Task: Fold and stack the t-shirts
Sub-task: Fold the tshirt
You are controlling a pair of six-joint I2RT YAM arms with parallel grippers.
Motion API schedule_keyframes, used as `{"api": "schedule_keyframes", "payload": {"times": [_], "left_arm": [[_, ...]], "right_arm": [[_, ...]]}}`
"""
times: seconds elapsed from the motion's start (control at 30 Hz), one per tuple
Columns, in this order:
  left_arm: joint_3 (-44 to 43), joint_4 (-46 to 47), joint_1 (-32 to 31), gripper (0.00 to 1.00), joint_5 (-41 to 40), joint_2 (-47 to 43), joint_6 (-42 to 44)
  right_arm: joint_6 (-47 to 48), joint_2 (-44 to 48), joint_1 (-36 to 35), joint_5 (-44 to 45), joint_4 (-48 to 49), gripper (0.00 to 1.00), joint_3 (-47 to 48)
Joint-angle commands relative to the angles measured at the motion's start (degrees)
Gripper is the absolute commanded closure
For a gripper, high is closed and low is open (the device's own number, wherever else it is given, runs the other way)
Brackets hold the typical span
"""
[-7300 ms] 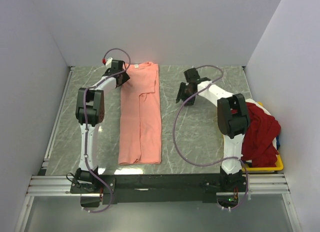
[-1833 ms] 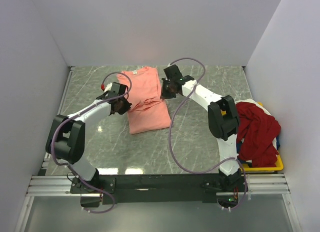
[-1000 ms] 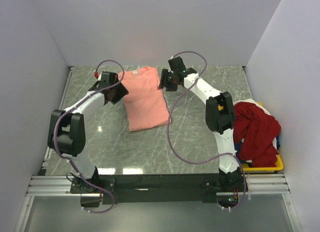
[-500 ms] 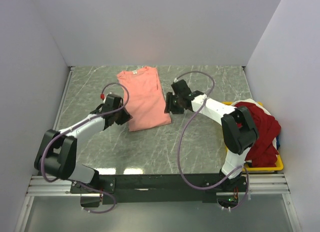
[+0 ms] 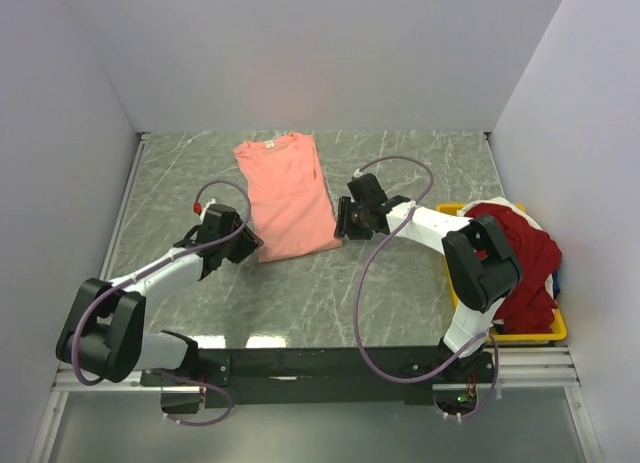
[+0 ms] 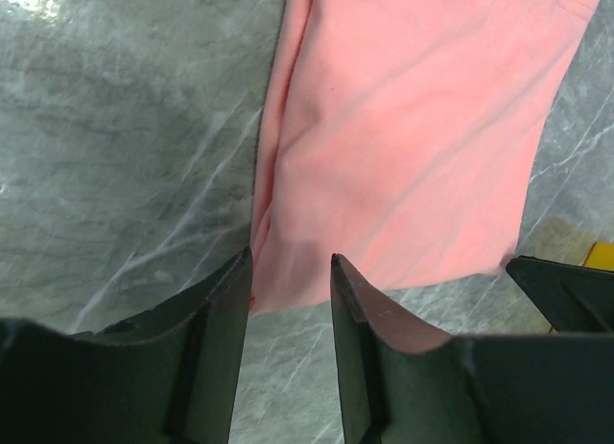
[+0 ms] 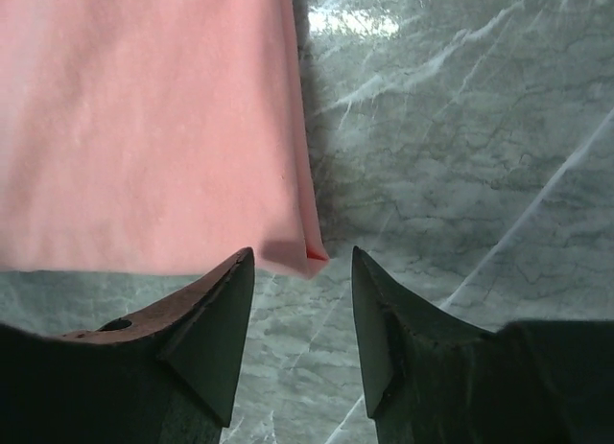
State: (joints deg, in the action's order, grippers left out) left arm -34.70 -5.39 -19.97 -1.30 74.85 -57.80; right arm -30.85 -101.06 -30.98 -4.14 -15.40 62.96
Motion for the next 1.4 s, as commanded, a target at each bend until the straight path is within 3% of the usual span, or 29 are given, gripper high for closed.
{"api": "schedule_keyframes", "payload": {"times": [0.0, 0.97, 1.17, 1.33, 1.37], "left_arm": [[-0.20, 4.68, -0.51, 0.56, 0.68, 1.08, 0.15], [4.81, 8.81, -3.94, 0.58, -0.19, 3.73, -4.25], [5.96, 10.22, -3.94, 0.66, 0.42, 2.67, -4.51], [5.87, 10.49, -3.94, 0.88, 0.69, 2.58, -4.16], [5.78, 10.49, -3.94, 0.92, 0.77, 2.76, -4.08]], "right_arm": [[-0.88, 1.21, -0.39, -0.07, 3.35, 0.48, 0.24], [-4.22, -1.34, -0.48, -4.21, 6.17, 0.57, -2.14], [-4.57, -1.25, -0.48, -4.03, 6.26, 0.60, -2.75], [-5.01, -1.25, -0.40, -4.73, 6.61, 0.68, -2.93], [-5.01, -1.25, -0.48, -4.91, 6.70, 0.74, -3.02]]}}
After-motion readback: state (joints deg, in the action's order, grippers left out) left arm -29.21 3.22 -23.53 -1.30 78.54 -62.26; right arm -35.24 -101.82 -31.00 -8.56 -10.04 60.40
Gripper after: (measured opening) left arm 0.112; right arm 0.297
